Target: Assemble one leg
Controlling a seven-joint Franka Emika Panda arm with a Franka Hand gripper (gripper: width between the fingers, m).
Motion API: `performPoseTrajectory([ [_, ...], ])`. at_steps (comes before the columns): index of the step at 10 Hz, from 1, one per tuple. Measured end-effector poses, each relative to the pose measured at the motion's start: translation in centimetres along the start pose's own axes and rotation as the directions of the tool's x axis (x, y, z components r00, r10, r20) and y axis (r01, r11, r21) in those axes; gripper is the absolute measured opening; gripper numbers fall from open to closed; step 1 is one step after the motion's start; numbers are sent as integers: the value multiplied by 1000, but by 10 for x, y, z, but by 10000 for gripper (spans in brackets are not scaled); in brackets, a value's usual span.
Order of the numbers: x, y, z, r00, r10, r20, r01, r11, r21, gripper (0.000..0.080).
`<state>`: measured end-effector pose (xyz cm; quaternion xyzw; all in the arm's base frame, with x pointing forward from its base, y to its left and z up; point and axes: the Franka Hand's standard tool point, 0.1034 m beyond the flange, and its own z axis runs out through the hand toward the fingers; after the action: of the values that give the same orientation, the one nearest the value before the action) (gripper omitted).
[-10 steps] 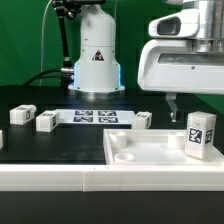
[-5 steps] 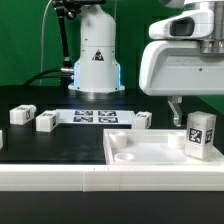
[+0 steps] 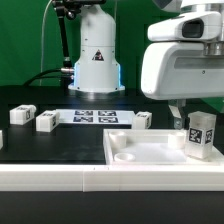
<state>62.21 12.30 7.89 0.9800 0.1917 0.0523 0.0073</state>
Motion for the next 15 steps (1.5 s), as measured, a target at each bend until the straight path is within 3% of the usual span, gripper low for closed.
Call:
performPoseTrajectory([
  [1,0,0,0,1000,1,0,-1,1000,0,597],
  [3,0,0,0,1000,2,0,-2,1000,0,323],
  [6,0,0,0,1000,27,0,-27,1000,0,291],
  [8,-2,3,0,991,131,20,-132,991,15,291],
  [11,-1,3,2,877,481,12,-481,877,10,291],
  [15,1,8,3,601,799,-16,-799,601,27,292],
])
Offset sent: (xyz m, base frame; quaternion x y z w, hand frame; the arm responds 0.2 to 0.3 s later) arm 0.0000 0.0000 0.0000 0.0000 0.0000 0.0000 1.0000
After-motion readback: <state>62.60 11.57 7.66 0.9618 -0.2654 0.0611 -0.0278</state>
